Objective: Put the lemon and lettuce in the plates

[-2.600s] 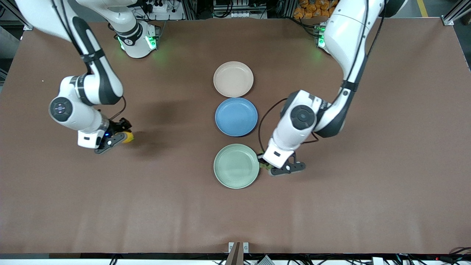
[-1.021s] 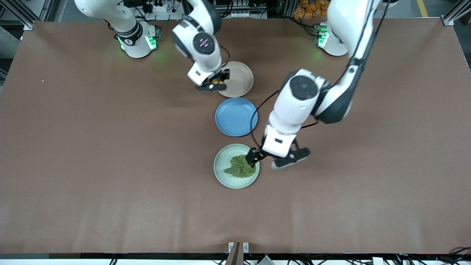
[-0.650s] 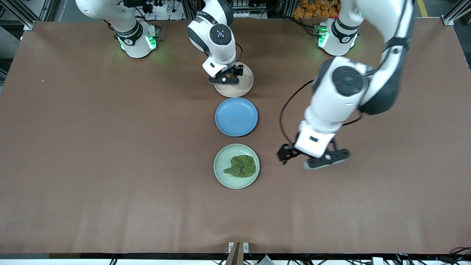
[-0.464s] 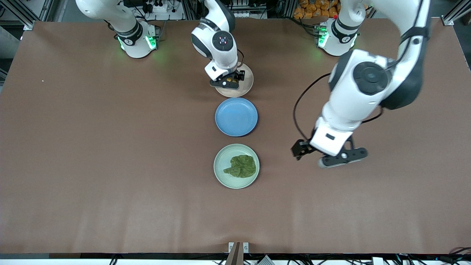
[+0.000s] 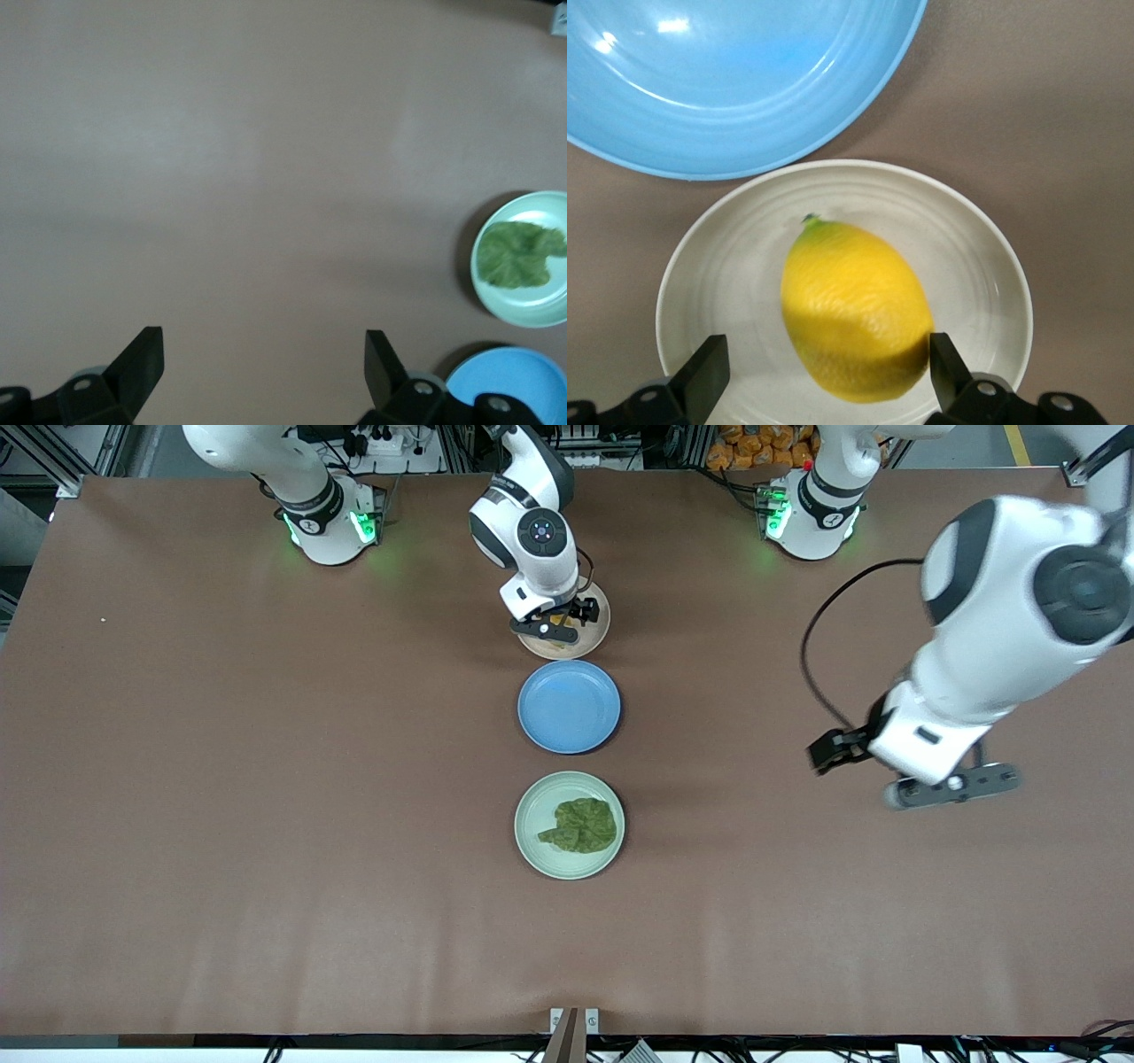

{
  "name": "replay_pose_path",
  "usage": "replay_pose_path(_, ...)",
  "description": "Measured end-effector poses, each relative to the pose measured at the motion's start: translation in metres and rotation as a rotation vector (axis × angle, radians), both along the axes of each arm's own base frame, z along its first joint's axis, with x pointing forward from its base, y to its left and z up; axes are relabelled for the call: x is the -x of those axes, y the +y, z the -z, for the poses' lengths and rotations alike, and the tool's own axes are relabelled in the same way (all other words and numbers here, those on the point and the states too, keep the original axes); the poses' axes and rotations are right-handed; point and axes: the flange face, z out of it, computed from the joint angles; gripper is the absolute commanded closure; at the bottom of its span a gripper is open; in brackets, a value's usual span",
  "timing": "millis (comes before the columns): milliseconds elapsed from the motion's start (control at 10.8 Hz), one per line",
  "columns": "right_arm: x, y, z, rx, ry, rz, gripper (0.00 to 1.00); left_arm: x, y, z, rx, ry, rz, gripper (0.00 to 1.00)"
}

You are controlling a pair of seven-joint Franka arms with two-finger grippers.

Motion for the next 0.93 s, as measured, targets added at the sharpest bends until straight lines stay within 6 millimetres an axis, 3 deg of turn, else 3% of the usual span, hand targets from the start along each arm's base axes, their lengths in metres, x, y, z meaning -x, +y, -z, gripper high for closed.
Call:
replay_pose_path(186, -0.007, -0.001, -0.003, -0.003, -0.006, 0.016, 0.0, 0.012, 0.033, -0.021, -0.013, 0.045, 0.031, 0.0)
replay_pose_path(371, -0.038, -0.013, -0.013, -0.014, -0.03, 0.071, 0.0, 0.025, 0.048, -0.04, -0.017, 0.067, 0.029, 0.0)
replay_pose_path(650, -0.107, -0.056, -0.025, -0.033, -0.067, 0.109, 0.0, 0.041, 0.069, -0.059, -0.016, 0.062, 0.039, 0.0)
replay_pose_path(929, -0.142, -0.093, -0.026, -0.026, -0.051, 0.097, 0.0, 0.051, 0.077, -0.067, -0.015, 0.055, 0.043, 0.0)
